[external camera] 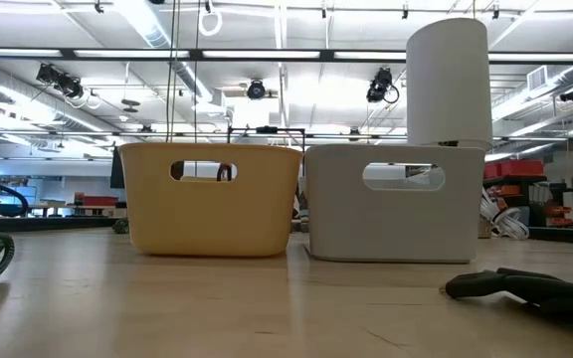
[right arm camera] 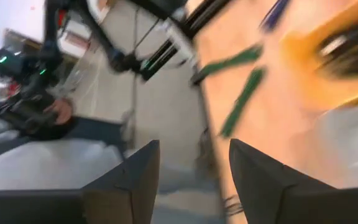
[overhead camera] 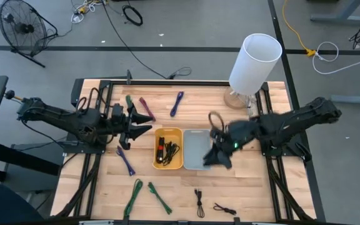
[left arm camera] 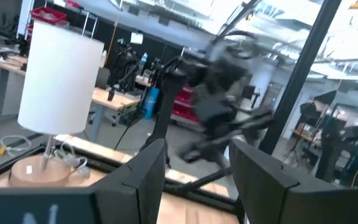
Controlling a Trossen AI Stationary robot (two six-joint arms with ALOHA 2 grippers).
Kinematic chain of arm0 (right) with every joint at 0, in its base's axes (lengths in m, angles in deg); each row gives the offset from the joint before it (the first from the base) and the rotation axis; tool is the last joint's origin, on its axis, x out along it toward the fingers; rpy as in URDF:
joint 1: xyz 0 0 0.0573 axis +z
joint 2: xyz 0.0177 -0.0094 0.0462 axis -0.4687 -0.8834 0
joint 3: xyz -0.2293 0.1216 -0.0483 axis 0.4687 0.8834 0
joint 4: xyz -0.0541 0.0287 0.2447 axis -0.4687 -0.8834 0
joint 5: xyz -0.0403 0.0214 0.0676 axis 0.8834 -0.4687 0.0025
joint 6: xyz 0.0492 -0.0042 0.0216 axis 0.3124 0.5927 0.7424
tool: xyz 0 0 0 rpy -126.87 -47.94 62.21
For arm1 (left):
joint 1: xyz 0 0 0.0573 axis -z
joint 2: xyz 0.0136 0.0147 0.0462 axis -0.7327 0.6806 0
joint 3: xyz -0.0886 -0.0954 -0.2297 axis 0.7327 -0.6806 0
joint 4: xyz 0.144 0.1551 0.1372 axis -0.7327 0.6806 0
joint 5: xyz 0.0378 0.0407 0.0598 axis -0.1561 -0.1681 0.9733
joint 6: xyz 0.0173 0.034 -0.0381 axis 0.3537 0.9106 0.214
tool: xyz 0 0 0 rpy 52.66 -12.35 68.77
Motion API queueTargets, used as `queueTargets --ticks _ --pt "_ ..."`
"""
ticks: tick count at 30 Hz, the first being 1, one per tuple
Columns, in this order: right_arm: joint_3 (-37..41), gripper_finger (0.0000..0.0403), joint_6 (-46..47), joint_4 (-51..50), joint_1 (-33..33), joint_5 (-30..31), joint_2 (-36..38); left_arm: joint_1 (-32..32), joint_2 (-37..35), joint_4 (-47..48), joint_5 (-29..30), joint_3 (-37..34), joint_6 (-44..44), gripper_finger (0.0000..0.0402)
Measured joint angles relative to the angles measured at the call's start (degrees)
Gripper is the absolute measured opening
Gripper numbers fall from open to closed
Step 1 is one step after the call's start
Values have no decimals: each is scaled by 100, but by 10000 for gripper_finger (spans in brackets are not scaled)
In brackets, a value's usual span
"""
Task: Pick & Place USB Port
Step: Put the black charger cable into the yellow bin
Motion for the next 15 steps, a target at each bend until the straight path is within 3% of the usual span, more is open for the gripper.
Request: queueTargets --ticks 7,11,15 --pt "2 168 1681 568 949 -285 -815 0 -9 99 -68 -2 -2 181" --pt "2 158 2315 1170 1350 -259 -1273 0 -9 199 -259 -2 -6 181" --pt "2 155 2929 1144 1641 -366 -1675 0 -9 299 -474 -2 -42 181"
